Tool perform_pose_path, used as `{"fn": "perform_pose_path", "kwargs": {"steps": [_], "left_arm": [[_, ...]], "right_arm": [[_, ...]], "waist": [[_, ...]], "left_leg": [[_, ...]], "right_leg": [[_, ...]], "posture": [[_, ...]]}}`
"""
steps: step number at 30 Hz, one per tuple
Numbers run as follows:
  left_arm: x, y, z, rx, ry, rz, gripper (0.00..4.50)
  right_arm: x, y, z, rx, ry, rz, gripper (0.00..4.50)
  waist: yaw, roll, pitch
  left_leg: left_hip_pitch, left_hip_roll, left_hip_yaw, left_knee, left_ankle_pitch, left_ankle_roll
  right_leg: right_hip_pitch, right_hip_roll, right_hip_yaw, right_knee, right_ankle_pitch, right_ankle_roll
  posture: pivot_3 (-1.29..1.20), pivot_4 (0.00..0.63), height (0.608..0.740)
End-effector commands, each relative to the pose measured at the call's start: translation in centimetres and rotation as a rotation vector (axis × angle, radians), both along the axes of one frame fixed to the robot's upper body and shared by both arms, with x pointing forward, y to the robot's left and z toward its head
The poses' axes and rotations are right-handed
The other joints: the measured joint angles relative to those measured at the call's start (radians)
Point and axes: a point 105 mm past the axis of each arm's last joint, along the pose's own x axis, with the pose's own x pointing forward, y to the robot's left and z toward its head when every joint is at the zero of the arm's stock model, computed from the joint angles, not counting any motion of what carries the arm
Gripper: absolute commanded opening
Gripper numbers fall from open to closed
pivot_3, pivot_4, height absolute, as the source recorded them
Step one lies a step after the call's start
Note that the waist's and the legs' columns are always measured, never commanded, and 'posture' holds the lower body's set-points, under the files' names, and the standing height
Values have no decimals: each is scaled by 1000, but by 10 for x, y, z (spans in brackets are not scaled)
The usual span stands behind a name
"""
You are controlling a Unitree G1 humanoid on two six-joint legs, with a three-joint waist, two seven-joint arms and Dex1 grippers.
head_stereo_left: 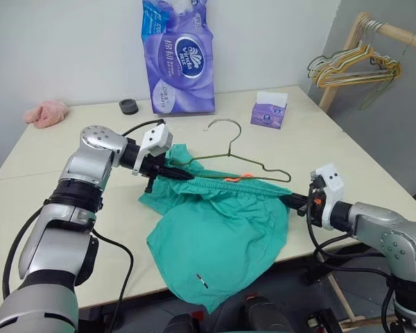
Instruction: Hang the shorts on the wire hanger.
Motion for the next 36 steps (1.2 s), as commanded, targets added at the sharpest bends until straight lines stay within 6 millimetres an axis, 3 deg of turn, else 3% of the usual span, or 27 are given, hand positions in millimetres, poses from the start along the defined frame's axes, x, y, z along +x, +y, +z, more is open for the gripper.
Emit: {"fn": "perform_pose_path", "kwargs": {"steps": [1,11,26,36], "left_arm": [[4,19,27,-37,-28,80,0],[-8,30,13,89,-5,55,0],[11,43,4,187,-109,106,0],[11,54,-7,285,-126,103,0]], "right_arm": [[8,-48,1,-28,17,-216,47],[8,-64,1,-26,32,-257,47],[3,-67,5,-41,22,-250,47],[-10,-66,24,-152,-25,-154,47]], "waist": [[-1,0,0],[-1,0,0],[0,0,0],[0,0,1]], "left_leg": [[0,0,0,0,0,0],[0,0,0,0,0,0],[0,0,1,0,0,0],[0,0,1,0,0,0]], "right_leg": [[0,0,0,0,0,0],[0,0,2,0,0,0],[0,1,2,0,0,0],[0,1,2,-1,0,1]], "posture": [[-198,66,740],[-196,68,740],[-204,69,740],[-211,71,740]]}}
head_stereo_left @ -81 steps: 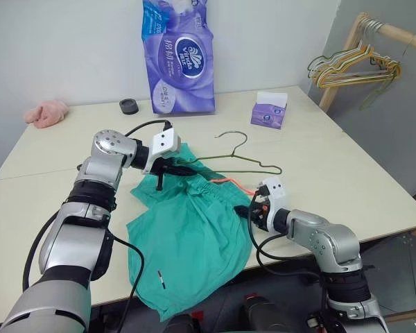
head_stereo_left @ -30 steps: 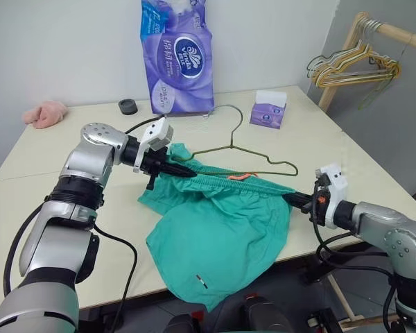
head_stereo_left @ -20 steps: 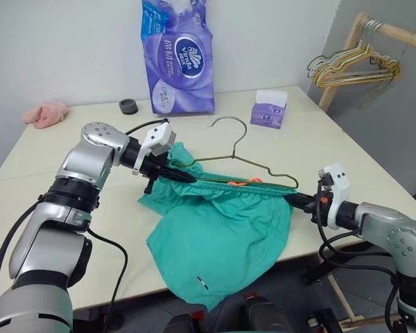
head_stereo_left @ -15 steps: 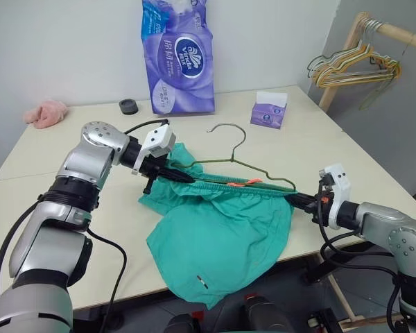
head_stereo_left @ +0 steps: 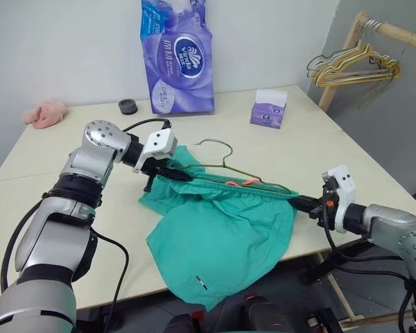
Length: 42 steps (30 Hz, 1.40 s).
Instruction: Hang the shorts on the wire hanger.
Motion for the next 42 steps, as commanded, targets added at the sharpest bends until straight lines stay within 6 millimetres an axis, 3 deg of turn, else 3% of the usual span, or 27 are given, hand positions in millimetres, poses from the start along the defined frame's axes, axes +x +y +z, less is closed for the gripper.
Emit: {"fn": "perform_pose_path", "kwargs": {"steps": [1,6,13,19,23,26,33,36,42], "left_arm": [[6,48,3,112,-10,175,0],[6,52,0,139,-1,184,0],[11,57,1,157,-30,215,0],[15,62,3,173,-68,244,0],[21,66,5,187,-113,275,0],[24,65,7,171,-129,283,0],[25,54,7,92,-93,279,0],[26,54,8,58,-88,294,0],[30,44,30,-197,-5,375,0]], "right_arm": [[8,-54,15,-133,-56,-204,47],[5,-61,14,-187,-58,-197,47],[-3,-86,-8,-179,20,-280,47],[-2,-106,2,-198,-33,-347,47],[-2,-107,25,-215,-123,-337,47],[-2,-95,36,-201,-161,-295,47],[2,-25,29,-156,-210,-83,47],[7,-9,18,-160,-205,-63,577],[21,33,11,-106,-220,18,2502]], "waist": [[0,0,0],[0,0,0],[2,-1,0],[2,0,1],[-1,0,1],[13,0,2],[19,-1,2],[18,-1,2],[13,-2,3]], "left_leg": [[0,0,0,0,0,0],[0,0,0,0,0,0],[0,0,0,0,0,0],[0,0,1,0,0,0],[2,2,5,-2,-2,3],[2,1,4,0,-2,3],[1,1,5,0,-2,3],[1,1,4,0,-2,3],[1,1,4,1,-2,3]], "right_leg": [[0,0,0,0,0,0],[0,0,0,0,-2,3],[0,0,1,0,-2,4],[0,0,1,0,-2,4],[-1,2,2,-1,-2,3],[0,1,1,0,-3,4],[0,1,2,-1,-2,4],[-1,1,2,-1,-2,4],[-1,1,1,0,-2,4]], "posture": [[-211,71,740],[-211,71,740],[-211,70,740],[-206,72,740],[-196,75,740],[-200,77,740],[-220,72,740],[-220,73,740],[-212,73,740]]}}
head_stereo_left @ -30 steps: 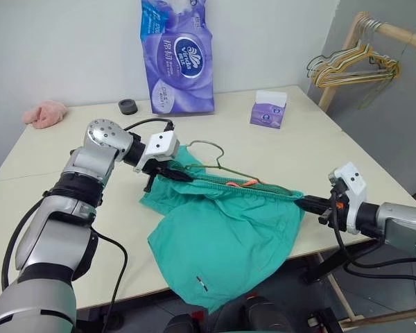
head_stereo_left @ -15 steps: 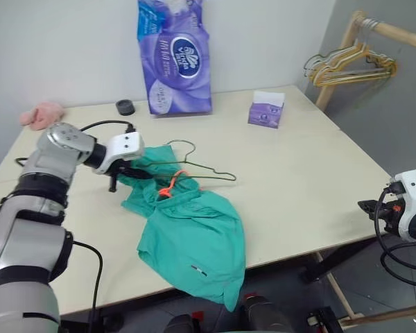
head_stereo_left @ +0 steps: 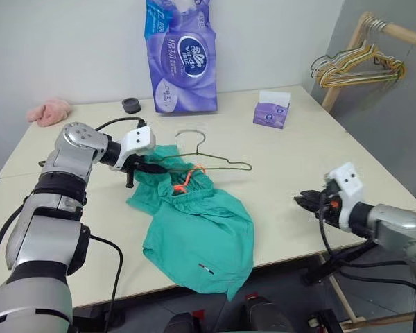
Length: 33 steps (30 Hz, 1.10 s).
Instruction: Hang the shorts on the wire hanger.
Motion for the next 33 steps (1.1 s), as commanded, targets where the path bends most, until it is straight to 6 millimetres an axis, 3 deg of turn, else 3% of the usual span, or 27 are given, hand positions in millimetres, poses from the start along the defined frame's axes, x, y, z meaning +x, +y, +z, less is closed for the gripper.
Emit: {"fn": "perform_pose_path", "kwargs": {"steps": [1,4,7,12,19,29,33], "left_arm": [[2,-7,31,-159,-28,18,0],[-1,-9,41,-247,7,17,0],[-5,-9,46,-273,32,12,0],[-9,-9,49,-277,47,6,0],[-10,-9,53,-277,41,11,0],[-11,-12,49,-272,45,7,0],[-15,-10,42,-256,65,1,0]], "right_arm": [[13,18,9,34,-56,10,2803],[27,35,6,93,-42,-6,3809],[43,50,2,160,-14,-25,3809],[66,57,-13,236,53,-74,3809],[61,81,-16,240,66,35,3809],[72,95,-1,293,38,56,3809],[65,94,-2,256,41,87,4442]], "waist": [[-4,0,0],[-8,0,0],[-15,0,0],[-20,0,0],[-22,0,0],[-25,0,0],[-25,1,0]], "left_leg": [[0,0,0,0,0,0],[0,0,-1,0,0,0],[-1,0,-1,0,0,0],[0,0,-2,0,0,0],[0,0,-3,0,0,0],[-1,-1,-5,0,0,0],[-1,-1,-6,0,0,0]], "right_leg": [[0,0,0,0,0,0],[0,0,-1,0,2,-4],[0,0,-1,0,3,-5],[-1,0,-1,1,3,-5],[-1,-2,-1,2,3,-5],[-1,-8,-2,2,3,-5],[-1,-9,-2,2,3,-5]], "posture": [[-208,73,740],[-206,72,740],[-204,71,740],[-193,65,740],[-188,62,740],[-180,65,740],[-181,67,740]]}}
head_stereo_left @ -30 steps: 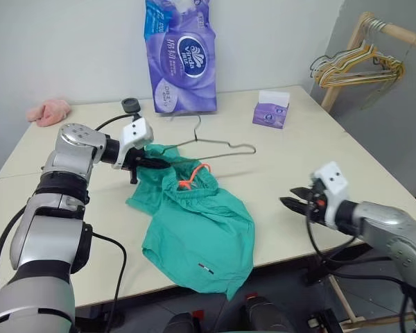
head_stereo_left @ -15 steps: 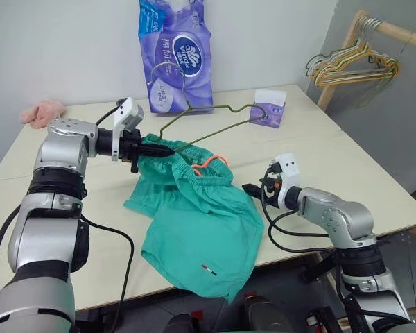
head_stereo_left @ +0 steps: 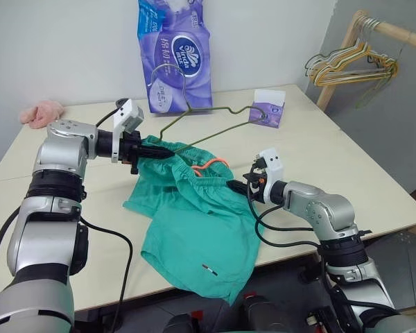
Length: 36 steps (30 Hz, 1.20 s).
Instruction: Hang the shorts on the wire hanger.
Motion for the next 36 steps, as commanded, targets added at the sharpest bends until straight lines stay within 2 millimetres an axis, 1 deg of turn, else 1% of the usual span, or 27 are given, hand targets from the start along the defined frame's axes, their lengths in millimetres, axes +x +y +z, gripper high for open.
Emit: {"fn": "perform_pose_path", "kwargs": {"steps": [1,5,9,13,20,22,29,30,32,36], "left_arm": [[-4,1,11,-5,-48,-19,0],[-5,1,10,-4,-44,-21,0],[-5,0,10,-5,-46,-24,0],[-5,0,11,-4,-47,-23,0],[-6,1,11,-4,-47,-20,0],[-6,1,11,-4,-48,-19,0],[-5,1,11,-2,-53,-16,0],[-5,1,11,-2,-53,-16,0],[-6,1,11,-1,-53,-17,0],[-5,1,11,-1,-53,-16,0]], "right_arm": [[-5,2,17,-2,-55,44,4442],[-9,3,5,-29,-14,63,4442],[-1,3,-2,-52,-6,36,4442],[3,8,-8,-58,7,54,4442],[12,19,-6,-21,2,74,4442],[14,26,-5,-10,6,90,4442],[13,43,-14,-15,31,127,4442],[14,45,-15,-22,27,123,4274],[17,46,-17,-37,18,111,3798],[21,44,-20,-66,9,86,2440]], "waist": [[0,0,0],[-3,0,0],[-4,0,0],[-7,0,0],[-19,0,0],[-20,0,0],[-20,0,0],[-20,0,0],[-20,0,0],[-20,0,0]], "left_leg": [[0,0,0,0,0,0],[0,0,0,0,0,0],[0,0,-1,0,0,0],[0,0,-1,0,0,0],[0,0,-2,0,0,0],[0,0,-2,0,0,0],[0,0,-2,0,0,0],[0,0,-2,0,0,0],[0,0,-3,0,0,0],[0,0,-3,0,0,0]], "right_leg": [[0,0,0,0,0,0],[0,0,0,0,0,0],[0,0,-1,0,0,0],[0,0,-1,0,0,0],[0,0,-2,0,0,0],[0,0,-2,0,0,0],[0,-1,-2,0,0,0],[0,-1,-2,0,0,0],[0,-1,-2,1,0,0],[0,-1,-2,0,0,0]], "posture": [[-181,67,740],[-185,67,740],[-181,67,740],[-177,66,740],[-170,64,740],[-166,62,740],[-163,61,740],[-163,61,740],[-163,61,740],[-162,60,740]]}}
